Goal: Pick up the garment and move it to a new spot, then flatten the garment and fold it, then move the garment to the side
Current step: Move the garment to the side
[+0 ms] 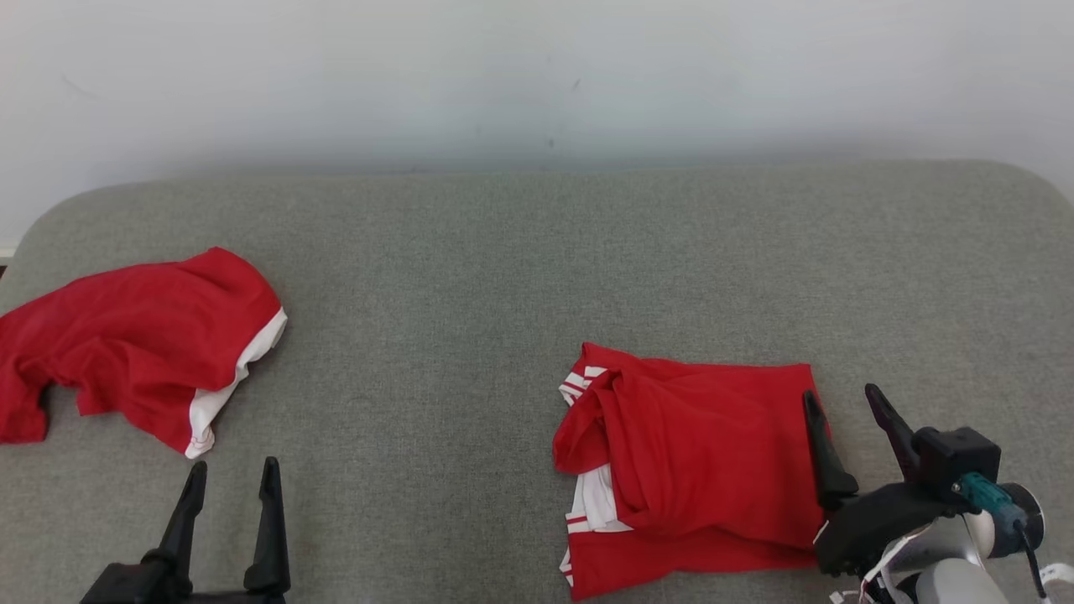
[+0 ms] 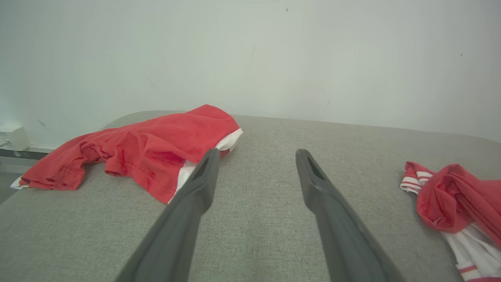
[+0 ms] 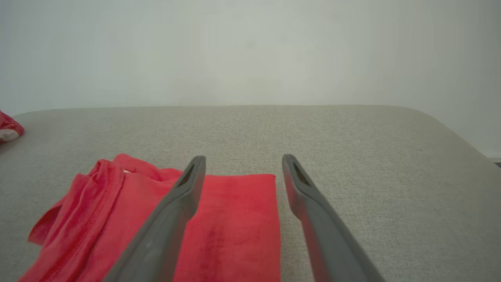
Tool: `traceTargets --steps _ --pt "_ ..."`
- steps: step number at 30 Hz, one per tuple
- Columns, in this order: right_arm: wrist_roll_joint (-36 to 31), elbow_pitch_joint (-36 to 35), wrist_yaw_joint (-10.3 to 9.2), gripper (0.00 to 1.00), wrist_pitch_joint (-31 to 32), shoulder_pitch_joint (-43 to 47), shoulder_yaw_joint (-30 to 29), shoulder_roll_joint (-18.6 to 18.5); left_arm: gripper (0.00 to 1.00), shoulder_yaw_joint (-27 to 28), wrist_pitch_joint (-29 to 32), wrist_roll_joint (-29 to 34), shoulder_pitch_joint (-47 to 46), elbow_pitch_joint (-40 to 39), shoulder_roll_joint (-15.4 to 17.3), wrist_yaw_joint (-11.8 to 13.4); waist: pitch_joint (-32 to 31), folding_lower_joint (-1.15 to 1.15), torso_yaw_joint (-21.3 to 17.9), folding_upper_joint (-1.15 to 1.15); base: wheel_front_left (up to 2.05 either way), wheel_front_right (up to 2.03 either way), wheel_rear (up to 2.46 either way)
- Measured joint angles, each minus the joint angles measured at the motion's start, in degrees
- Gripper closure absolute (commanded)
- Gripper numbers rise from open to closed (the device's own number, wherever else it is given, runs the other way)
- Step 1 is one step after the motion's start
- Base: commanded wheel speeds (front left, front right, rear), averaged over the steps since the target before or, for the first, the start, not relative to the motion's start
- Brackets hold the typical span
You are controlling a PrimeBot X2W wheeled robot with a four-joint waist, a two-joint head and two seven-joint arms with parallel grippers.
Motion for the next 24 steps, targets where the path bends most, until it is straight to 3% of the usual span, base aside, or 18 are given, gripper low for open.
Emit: traceTargets --steps 17,18,19,20,24 --pt "2.4 18.6 0.00 0.00 2.4 -8.5 -0.5 -1.5 0.00 -0.4 0.0 -0.6 -4.5 0.0 0.0 -0.1 7.3 0.01 1.5 0.00 0.00 0.00 0.00" --pt "3.0 19.2 0.00 0.11 2.4 -8.9 -0.3 -1.4 0.00 -0.4 0.0 -0.6 -4.7 0.0 0.0 -0.2 7.6 0.00 1.5 0.00 0.00 0.00 0.00" --pt "3.6 19.9 -0.01 0.71 2.5 -9.2 -0.1 -1.3 0.00 -0.5 0.0 -0.6 -4.9 0.0 -0.1 -0.2 8.0 0.00 1.5 0.00 0.00 0.00 0.00" --pt "4.1 20.3 -0.01 0.98 2.6 -9.5 0.4 -1.3 0.00 -0.5 0.0 -0.6 -5.0 0.1 -0.1 -0.2 8.3 0.00 1.5 0.00 0.00 0.00 0.00" --pt "6.5 20.9 0.00 1.00 2.4 -10.6 1.9 -1.1 0.00 -0.4 0.0 -0.8 -5.3 0.2 -0.1 -0.2 9.0 0.00 1.4 -0.01 0.00 0.00 0.00"
